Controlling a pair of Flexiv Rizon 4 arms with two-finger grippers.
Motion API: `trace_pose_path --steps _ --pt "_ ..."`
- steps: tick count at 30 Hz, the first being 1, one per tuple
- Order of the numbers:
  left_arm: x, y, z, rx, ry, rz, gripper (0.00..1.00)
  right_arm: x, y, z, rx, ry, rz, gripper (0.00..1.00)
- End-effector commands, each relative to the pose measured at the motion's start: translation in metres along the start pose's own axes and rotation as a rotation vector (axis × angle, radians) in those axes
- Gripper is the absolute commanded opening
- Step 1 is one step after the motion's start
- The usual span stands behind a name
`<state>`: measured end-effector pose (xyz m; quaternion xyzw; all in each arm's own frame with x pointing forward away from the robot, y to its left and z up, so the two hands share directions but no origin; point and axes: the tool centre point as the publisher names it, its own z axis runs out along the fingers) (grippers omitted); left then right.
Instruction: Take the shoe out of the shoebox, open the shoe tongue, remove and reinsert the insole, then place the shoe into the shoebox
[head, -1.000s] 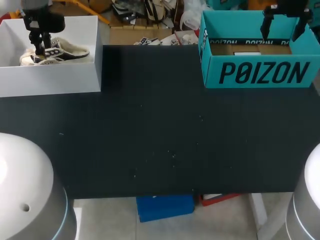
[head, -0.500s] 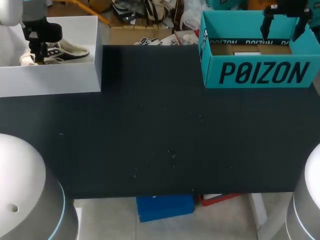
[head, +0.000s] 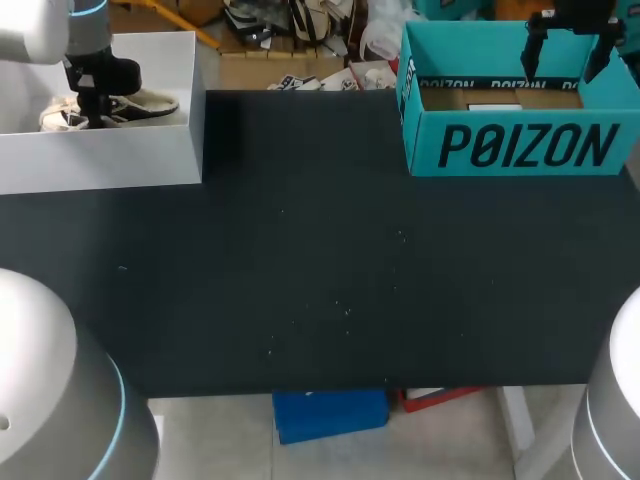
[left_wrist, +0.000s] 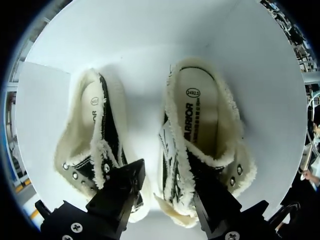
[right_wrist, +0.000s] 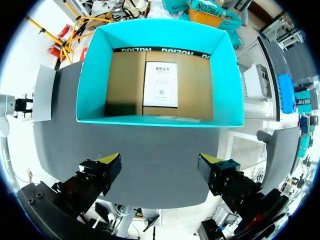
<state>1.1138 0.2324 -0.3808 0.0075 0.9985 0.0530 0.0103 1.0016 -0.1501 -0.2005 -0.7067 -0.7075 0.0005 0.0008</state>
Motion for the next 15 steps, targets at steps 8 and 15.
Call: trace_pose_path --steps 8,15 --pt "0.001 -0.004 0.013 -0.005 0.019 0.007 0.41 0.000 0.000 0.000 0.001 0.000 0.000 1.00" --pt "0.009 -0.007 0.022 -0.021 0.044 0.019 0.00 0.000 0.000 0.000 0.001 0.000 0.000 1.00"
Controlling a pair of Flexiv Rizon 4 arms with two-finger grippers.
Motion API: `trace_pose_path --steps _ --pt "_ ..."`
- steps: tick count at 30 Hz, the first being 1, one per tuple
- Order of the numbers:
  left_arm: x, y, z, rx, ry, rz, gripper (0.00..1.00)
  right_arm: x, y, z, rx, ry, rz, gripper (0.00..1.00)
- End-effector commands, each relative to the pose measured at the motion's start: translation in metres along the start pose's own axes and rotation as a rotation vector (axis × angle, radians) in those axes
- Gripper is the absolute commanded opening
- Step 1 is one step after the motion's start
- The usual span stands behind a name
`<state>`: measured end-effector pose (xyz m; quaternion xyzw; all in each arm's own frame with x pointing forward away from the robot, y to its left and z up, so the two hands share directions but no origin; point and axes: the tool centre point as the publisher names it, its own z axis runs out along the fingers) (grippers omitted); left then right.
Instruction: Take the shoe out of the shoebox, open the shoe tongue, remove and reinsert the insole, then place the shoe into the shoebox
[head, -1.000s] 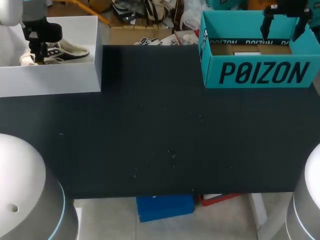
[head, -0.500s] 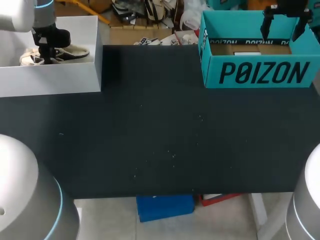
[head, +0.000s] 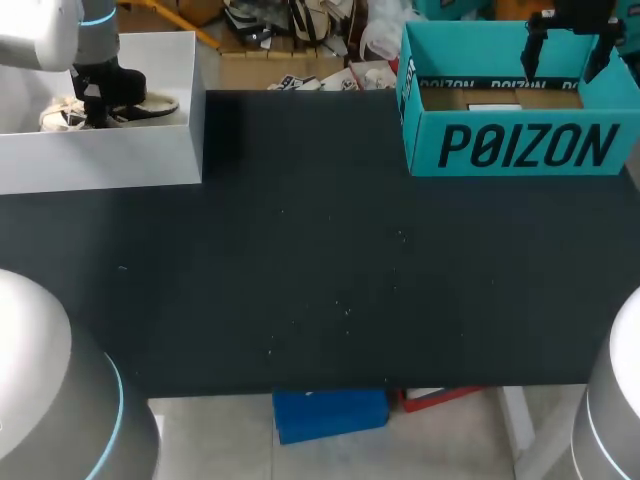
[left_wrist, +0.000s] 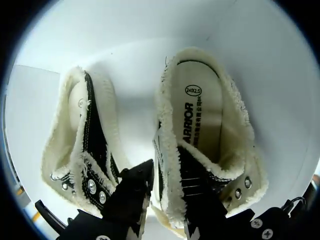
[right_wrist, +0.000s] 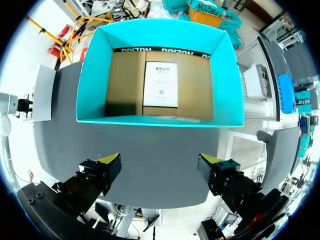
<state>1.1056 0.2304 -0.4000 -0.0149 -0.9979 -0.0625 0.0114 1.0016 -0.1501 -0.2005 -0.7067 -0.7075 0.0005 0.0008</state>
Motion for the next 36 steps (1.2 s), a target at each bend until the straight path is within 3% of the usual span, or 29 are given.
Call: trace_pose_path --steps 1,10,15,27,32,36 --pt "0.002 -0.004 0.002 -0.003 0.003 0.002 0.00 0.000 0.000 0.000 0.001 0.000 0.000 1.00" --pt "0.012 -0.008 -0.022 -0.005 0.001 0.005 0.00 0.000 0.000 0.000 0.001 0.000 0.000 1.00" --pt "0.017 -0.006 -0.055 -0.026 -0.022 0.008 0.00 0.000 0.000 0.000 0.001 0.000 0.000 1.00" --pt "0.005 0.007 -0.161 -0.065 -0.118 -0.027 0.00 0.000 0.000 0.000 0.001 0.000 0.000 1.00" --pt "0.003 0.002 -0.215 -0.034 -0.141 -0.049 0.00 0.000 0.000 0.000 0.001 0.000 0.000 1.00" --pt "0.009 -0.014 -0.249 -0.018 -0.145 -0.053 0.00 0.000 0.000 0.000 0.001 0.000 0.000 1.00"
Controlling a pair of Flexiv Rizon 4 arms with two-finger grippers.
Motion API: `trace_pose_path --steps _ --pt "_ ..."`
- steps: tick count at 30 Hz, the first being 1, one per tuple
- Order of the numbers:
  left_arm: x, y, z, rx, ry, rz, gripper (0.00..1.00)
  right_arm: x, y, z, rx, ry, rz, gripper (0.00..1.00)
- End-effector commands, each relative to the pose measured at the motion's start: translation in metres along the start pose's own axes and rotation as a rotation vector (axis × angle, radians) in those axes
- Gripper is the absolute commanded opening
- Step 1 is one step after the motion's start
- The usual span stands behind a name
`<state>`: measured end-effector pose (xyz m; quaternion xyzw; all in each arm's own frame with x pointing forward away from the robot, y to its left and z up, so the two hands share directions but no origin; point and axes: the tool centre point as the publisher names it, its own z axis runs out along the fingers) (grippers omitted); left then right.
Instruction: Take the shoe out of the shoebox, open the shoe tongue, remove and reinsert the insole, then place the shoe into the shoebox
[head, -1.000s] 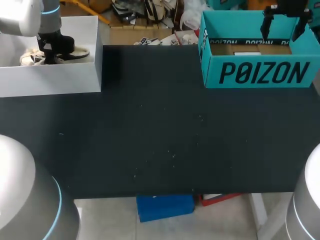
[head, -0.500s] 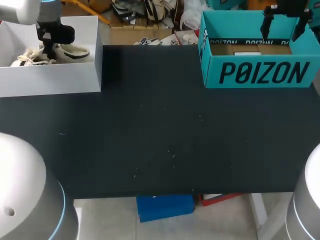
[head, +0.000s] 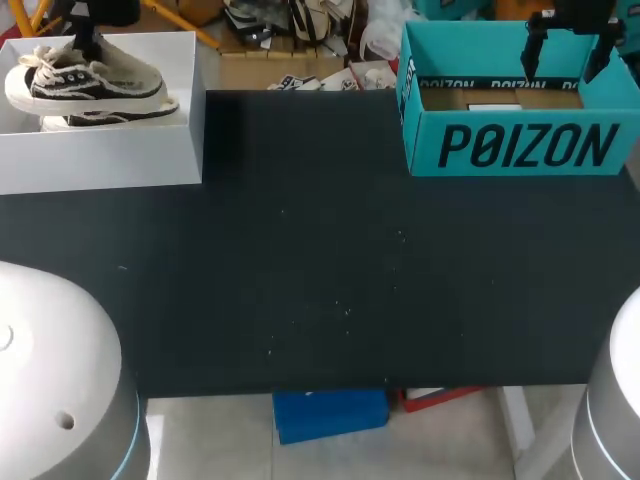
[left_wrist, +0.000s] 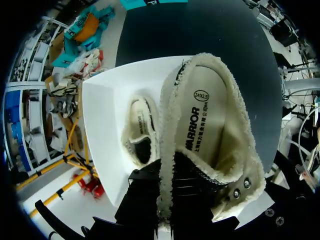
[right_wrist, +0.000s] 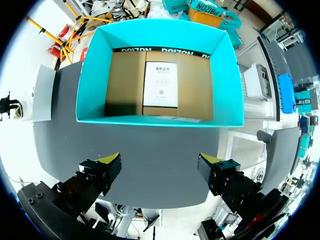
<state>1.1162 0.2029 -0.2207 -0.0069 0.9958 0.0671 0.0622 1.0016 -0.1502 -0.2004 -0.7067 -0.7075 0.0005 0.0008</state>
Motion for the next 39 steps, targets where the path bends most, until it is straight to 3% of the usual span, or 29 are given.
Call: trace_pose_path --steps 1,4,8,15,21,30,39 --pt "0.009 -0.018 -0.080 -0.005 -0.009 0.000 0.00 0.000 0.000 0.000 0.001 0.000 0.000 1.00" --pt "0.020 -0.052 -0.099 0.070 0.005 0.031 0.00 0.000 0.000 0.000 0.001 0.000 0.000 1.00" --pt "0.035 -0.099 -0.113 0.096 0.023 0.066 0.00 0.000 0.000 0.000 0.001 0.000 0.000 1.00" --pt "0.072 -0.185 -0.125 0.076 0.029 0.118 0.00 0.000 0.000 0.000 0.001 0.000 0.000 1.00" --pt "0.100 -0.241 -0.125 0.049 -0.002 0.135 0.00 0.000 0.000 0.000 0.001 0.000 0.000 1.00" --pt "0.139 -0.294 -0.099 0.077 0.009 0.144 0.00 0.000 0.000 0.000 0.001 0.000 0.000 1.00" --pt "0.174 -0.337 -0.039 0.116 0.106 0.140 0.00 0.000 0.000 0.000 0.001 0.000 0.000 1.00"
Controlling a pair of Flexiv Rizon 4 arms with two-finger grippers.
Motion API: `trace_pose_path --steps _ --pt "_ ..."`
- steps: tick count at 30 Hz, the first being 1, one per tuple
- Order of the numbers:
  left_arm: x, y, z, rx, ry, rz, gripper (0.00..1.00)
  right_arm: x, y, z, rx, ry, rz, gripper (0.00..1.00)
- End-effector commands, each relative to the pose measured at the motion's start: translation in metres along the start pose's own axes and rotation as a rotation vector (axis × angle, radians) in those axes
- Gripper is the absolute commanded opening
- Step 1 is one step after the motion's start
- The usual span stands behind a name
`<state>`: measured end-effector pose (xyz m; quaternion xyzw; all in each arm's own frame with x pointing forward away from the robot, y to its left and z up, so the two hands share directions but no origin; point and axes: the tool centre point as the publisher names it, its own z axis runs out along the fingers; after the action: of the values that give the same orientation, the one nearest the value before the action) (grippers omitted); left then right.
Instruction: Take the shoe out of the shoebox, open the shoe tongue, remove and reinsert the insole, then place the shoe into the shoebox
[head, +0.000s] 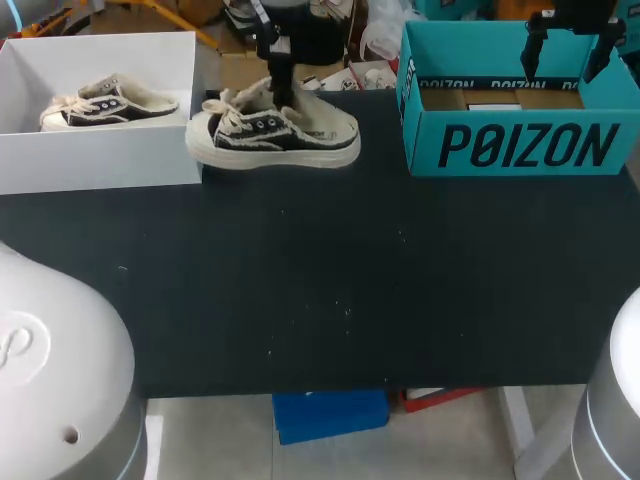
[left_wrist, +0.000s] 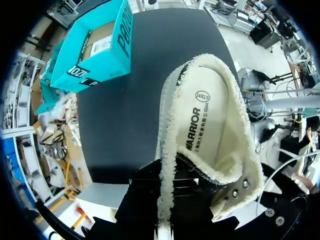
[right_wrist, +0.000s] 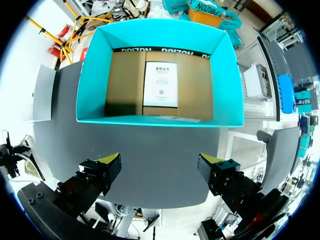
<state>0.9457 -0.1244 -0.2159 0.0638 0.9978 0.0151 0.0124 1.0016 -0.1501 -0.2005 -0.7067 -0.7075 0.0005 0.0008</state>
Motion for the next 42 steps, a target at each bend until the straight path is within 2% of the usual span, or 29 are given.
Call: trace_pose_path --steps 1,5,12,24,32,33,34,35,39,42 --pt "0.001 -0.017 0.040 0.001 0.023 -0.005 0.00 0.000 0.000 0.000 0.001 0.000 0.000 1.00" --pt "0.010 -0.029 0.067 0.006 0.083 -0.019 0.00 0.000 0.000 0.000 0.001 0.000 0.000 1.00" --pt "0.027 -0.044 0.097 0.005 0.112 -0.027 0.00 0.000 0.000 0.000 0.001 0.000 0.000 1.00" --pt "0.034 -0.053 0.158 -0.029 0.136 -0.063 0.00 0.000 0.000 0.000 0.001 0.000 0.000 1.00" --pt "0.041 -0.055 0.179 -0.048 0.194 -0.052 0.00 0.000 0.000 0.000 0.001 0.000 0.000 1.00" --pt "0.041 -0.055 0.179 -0.042 0.197 -0.044 0.07 0.000 0.000 0.000 0.001 0.000 0.000 1.00" --pt "0.041 -0.054 0.179 -0.043 0.197 -0.043 0.50 0.000 0.000 0.000 0.001 0.000 0.000 1.00" --pt "0.041 -0.053 0.177 -0.044 0.196 -0.042 1.00 0.000 0.000 0.000 0.001 0.000 0.000 1.00" --pt "0.036 -0.048 0.161 -0.020 0.177 -0.021 1.00 0.000 0.000 0.000 0.001 0.000 0.000 1.00" --pt "0.035 -0.045 0.139 0.025 0.147 0.002 1.00 0.000 0.000 0.000 0.001 0.000 0.000 1.00"
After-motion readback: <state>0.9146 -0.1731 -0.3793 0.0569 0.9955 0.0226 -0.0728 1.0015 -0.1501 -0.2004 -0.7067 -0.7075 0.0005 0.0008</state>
